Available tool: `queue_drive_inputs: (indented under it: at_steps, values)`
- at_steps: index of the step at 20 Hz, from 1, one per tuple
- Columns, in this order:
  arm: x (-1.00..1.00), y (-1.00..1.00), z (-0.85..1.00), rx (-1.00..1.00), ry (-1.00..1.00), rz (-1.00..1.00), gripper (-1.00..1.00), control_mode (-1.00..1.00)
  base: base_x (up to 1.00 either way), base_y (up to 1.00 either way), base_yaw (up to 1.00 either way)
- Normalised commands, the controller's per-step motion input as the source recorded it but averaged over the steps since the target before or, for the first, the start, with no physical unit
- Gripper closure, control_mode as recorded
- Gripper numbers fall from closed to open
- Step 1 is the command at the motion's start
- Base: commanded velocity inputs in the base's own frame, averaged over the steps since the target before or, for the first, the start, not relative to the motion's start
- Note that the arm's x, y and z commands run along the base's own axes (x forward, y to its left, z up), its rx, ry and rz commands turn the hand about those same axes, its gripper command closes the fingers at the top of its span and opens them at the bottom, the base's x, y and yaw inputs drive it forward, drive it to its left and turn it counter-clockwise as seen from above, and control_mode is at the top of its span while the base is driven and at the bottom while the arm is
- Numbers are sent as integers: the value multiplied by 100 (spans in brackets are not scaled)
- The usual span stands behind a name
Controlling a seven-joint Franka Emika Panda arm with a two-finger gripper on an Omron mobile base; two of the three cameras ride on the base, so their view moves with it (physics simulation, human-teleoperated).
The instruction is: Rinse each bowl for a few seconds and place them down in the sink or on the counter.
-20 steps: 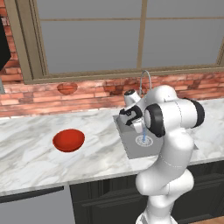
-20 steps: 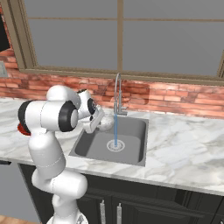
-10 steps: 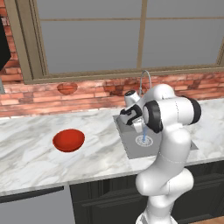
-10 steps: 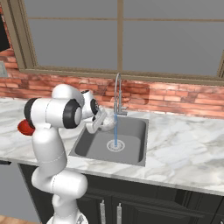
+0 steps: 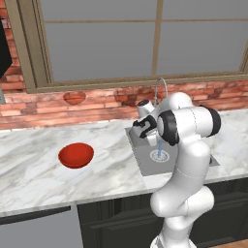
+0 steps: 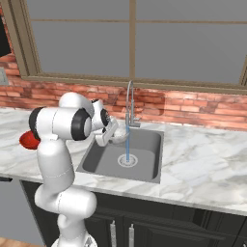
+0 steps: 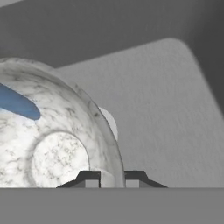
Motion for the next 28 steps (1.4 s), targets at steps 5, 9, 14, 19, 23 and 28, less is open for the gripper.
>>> queue_drive_inputs:
  at_steps: [5, 9, 14, 19, 23, 28]
  values:
    - [-40, 13, 2, 3, -7, 0, 100, -100, 0, 0, 0]
    - [-38, 18, 13, 3, -6, 0, 100, -100, 0, 0, 0]
    - [-17, 19, 25, 1, -2, 0, 100, -100, 0, 0, 0]
    - [-7, 19, 36, 0, -3, 0, 100, -100, 0, 0, 0]
    - [0, 13, 41, 0, 0, 0, 100, -100, 0, 0, 0]
    - [0, 18, 27, 1, 1, 3, 100, -100, 0, 0, 0]
